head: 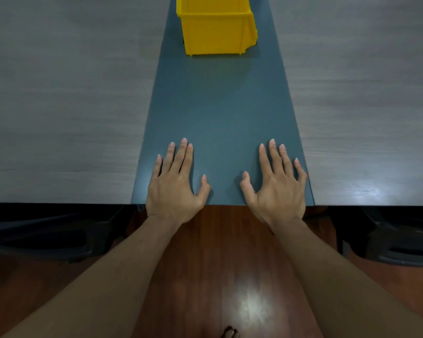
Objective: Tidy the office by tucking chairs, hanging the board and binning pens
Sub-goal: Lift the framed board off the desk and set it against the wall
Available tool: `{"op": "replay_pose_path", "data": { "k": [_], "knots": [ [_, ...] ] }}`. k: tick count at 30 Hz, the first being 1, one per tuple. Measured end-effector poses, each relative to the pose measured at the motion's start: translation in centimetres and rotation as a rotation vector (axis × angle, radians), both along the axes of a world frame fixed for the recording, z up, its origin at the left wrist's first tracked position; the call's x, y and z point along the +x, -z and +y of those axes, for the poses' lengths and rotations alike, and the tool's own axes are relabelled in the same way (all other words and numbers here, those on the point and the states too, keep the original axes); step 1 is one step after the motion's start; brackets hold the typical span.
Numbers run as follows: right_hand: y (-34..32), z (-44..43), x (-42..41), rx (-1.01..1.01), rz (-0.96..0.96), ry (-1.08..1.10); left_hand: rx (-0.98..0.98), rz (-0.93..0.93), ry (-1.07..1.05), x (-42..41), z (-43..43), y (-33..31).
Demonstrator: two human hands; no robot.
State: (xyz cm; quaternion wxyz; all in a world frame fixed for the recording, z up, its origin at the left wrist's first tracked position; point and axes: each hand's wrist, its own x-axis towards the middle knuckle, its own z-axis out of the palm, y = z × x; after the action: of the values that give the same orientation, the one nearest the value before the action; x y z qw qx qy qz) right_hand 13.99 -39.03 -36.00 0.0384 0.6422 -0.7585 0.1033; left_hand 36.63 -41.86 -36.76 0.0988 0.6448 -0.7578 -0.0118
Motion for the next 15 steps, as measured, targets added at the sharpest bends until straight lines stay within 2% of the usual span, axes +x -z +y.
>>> {"op": "replay_pose_path", "data": {
  "k": [15],
  "knots": [
    [0.33, -0.12, -0.13, 0.013, -0.013, 0.004, 0.013, 0.021, -0.005, 0.12, -0.01, 0.05]
  ]
}}
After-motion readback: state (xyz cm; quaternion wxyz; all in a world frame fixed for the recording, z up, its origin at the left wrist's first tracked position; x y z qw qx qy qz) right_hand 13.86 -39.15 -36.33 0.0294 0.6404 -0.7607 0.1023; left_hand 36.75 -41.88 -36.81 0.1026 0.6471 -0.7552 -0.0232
